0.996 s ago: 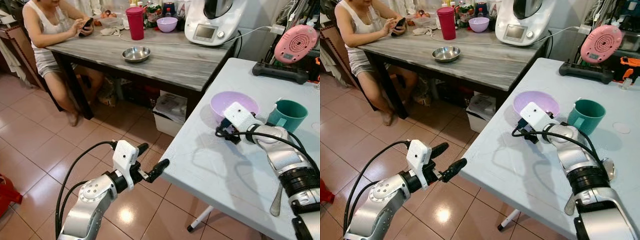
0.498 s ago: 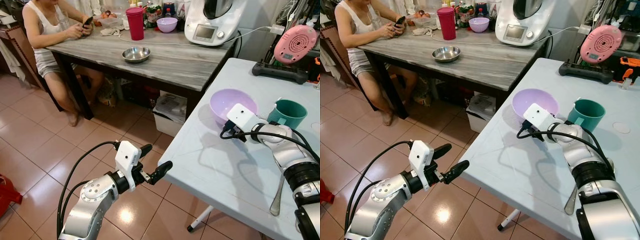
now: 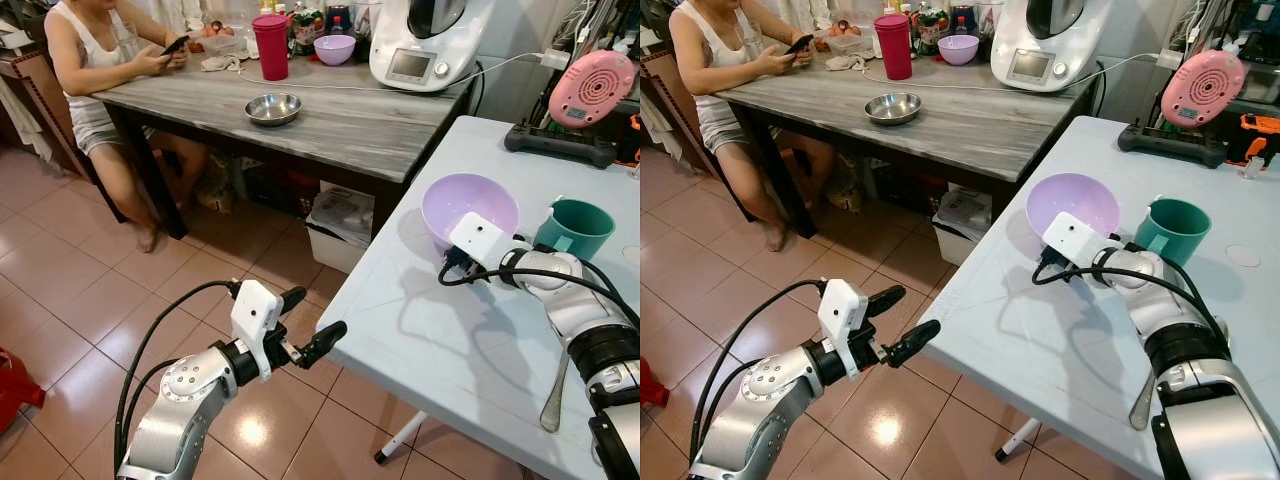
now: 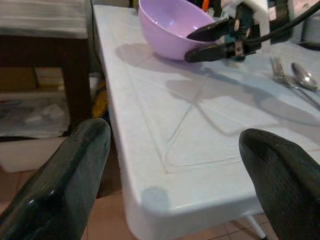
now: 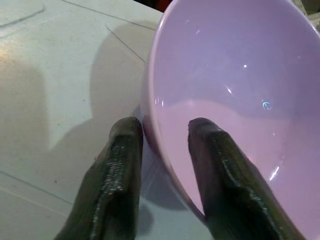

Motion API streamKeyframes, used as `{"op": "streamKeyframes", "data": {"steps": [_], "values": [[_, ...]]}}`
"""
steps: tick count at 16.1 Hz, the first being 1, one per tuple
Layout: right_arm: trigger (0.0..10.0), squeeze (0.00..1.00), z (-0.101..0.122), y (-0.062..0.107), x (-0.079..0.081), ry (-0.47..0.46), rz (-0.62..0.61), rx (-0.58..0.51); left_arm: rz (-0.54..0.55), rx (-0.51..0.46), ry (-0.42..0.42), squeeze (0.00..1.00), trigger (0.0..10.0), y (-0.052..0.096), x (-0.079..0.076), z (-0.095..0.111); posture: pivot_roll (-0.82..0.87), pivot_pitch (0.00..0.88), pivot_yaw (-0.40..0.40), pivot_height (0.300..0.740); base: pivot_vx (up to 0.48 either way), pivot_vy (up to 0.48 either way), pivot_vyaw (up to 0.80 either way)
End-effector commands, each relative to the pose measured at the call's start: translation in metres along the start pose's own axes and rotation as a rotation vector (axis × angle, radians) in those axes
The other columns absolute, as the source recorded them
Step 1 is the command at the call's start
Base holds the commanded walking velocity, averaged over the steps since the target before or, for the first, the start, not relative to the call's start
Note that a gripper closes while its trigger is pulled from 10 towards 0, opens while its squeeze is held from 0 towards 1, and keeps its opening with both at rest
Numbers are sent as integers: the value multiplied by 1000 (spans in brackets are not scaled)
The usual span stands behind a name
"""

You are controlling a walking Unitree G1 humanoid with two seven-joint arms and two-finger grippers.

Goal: Setting the table

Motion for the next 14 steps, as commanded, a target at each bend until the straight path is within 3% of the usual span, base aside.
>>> {"op": "streamKeyframes", "data": {"steps": [1, 5, 9, 14], "values": [[0, 0, 10, 1, -6, 24, -8, -29, -26, -31, -18, 0, 10000, 0, -3, 11, -278, 0, 68, 740, 0, 0, 0], [0, 0, 20, 1, -6, 46, 2, -65, -31, -49, -26, 0, 10000, -4, -4, 19, -285, 0, 70, 740, 0, 0, 0], [0, 0, 43, 2, -7, 74, 13, -145, 3, -55, -47, 0, 10000, -7, 3, 19, -289, 0, 67, 740, 0, 0, 0], [0, 0, 51, 5, -2, 81, 17, -179, 13, -43, -56, 0, 10000, -8, 6, 15, -287, 0, 71, 740, 0, 0, 0]]}}
Point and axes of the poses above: a point about 5 cm out from each wrist's last joint towards the gripper, its own y axis pointing back from the gripper into the wrist, its own z axis along the axis of the wrist's last joint, x = y × z, the point moved 6 cm from there along -y, pointing out of the wrist towards the gripper, and after that the axes turned 2 degrees about -y, right-handed, at the moved point
